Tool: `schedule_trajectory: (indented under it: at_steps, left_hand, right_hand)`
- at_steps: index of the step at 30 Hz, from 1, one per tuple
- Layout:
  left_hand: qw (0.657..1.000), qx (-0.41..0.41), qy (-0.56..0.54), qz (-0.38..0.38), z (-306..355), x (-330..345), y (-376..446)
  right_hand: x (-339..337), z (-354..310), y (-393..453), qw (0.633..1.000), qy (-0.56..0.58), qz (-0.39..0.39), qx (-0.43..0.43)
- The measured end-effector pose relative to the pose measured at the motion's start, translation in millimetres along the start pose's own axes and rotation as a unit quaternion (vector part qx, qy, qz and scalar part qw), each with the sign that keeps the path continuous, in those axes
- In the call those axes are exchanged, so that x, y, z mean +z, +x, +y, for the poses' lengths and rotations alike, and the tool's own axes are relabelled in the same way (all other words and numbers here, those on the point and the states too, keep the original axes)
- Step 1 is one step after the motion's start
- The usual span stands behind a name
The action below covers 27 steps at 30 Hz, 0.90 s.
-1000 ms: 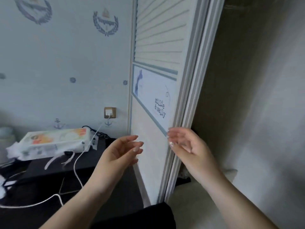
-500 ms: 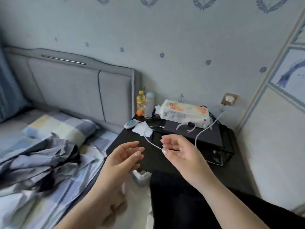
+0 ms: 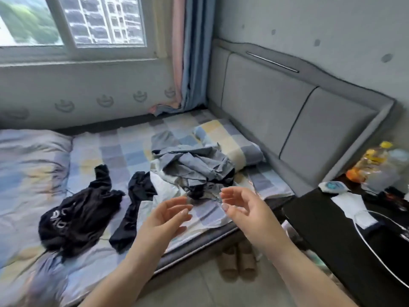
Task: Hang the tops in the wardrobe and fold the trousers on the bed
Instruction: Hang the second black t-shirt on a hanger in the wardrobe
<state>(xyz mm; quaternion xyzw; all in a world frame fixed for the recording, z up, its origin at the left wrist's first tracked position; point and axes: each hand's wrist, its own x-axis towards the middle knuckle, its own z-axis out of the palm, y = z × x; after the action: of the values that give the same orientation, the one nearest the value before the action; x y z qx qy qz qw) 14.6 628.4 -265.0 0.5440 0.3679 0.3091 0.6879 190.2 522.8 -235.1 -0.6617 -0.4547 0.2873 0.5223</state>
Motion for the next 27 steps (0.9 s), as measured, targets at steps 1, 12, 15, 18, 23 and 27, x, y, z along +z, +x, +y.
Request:
schedule_trajectory:
  at_steps: [1, 12, 15, 18, 23, 27]
  left_hand:
    - [1.000, -0.003, -0.001, 0.020, -2, -14, 3]
    - [0.976, -0.063, -0.019, 0.208, -21, -127, 63]
    - [0.963, -0.090, -0.028, 0.252, -26, -147, 95]
    - [0.947, -0.118, -0.030, 0.297, -27, -171, 124]
    - [0.919, -0.151, -0.050, 0.360, -31, -218, 141]
    - [0.893, -0.173, -0.065, 0.411, -41, -266, 133]
  right_hand:
    - [11, 1, 13, 1.000, 0.001, -0.026, -0.004]
    - [120, 40, 156, 0.973, 0.038, -0.223, 0.038]
    - [141, 58, 198, 0.966, 0.050, -0.244, 0.063]
    - [174, 74, 237, 0.953, 0.060, -0.279, 0.101]
    - [247, 85, 287, 0.925, 0.051, -0.353, 0.135]
    - [307, 86, 305, 0.901, 0.018, -0.408, 0.146]
